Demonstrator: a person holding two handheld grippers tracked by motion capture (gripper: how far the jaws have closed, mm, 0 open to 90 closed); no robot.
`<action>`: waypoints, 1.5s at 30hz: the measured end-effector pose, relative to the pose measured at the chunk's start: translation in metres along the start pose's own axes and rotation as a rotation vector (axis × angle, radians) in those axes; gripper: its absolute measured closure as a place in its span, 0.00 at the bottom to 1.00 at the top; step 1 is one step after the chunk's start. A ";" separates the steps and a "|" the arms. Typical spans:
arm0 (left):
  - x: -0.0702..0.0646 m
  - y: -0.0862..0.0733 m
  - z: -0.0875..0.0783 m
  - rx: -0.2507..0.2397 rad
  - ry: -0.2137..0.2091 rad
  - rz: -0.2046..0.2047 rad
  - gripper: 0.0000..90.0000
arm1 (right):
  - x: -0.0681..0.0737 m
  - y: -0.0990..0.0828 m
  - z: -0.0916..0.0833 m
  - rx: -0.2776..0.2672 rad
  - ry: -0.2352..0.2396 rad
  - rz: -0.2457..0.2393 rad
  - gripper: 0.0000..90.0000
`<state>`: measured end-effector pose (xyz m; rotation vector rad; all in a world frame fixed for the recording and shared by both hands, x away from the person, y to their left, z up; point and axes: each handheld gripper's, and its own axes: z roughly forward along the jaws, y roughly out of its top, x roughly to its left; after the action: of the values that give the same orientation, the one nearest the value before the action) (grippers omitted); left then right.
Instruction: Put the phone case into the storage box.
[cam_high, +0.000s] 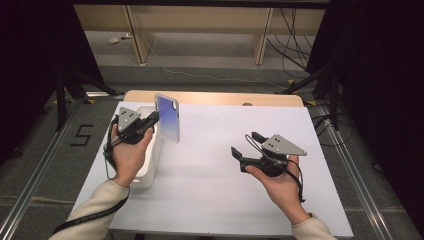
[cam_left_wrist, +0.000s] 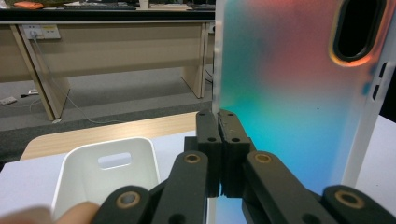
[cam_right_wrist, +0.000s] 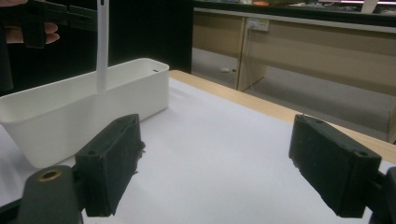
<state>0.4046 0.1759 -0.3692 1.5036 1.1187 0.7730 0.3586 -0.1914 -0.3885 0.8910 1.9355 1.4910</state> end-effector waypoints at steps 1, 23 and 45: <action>0.000 0.000 0.000 0.000 0.001 0.000 0.98 | -0.001 -0.001 -0.001 -0.001 -0.002 0.000 0.20; 0.010 0.001 -0.002 0.001 0.029 -0.009 0.98 | -0.017 -0.009 -0.023 0.003 -0.026 0.006 0.21; 0.022 0.004 -0.005 -0.011 0.066 -0.014 0.98 | -0.024 -0.019 -0.039 0.027 -0.044 0.038 0.21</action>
<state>0.4088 0.1982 -0.3666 1.4687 1.1703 0.8231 0.3421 -0.2371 -0.3967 0.9696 1.9215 1.4573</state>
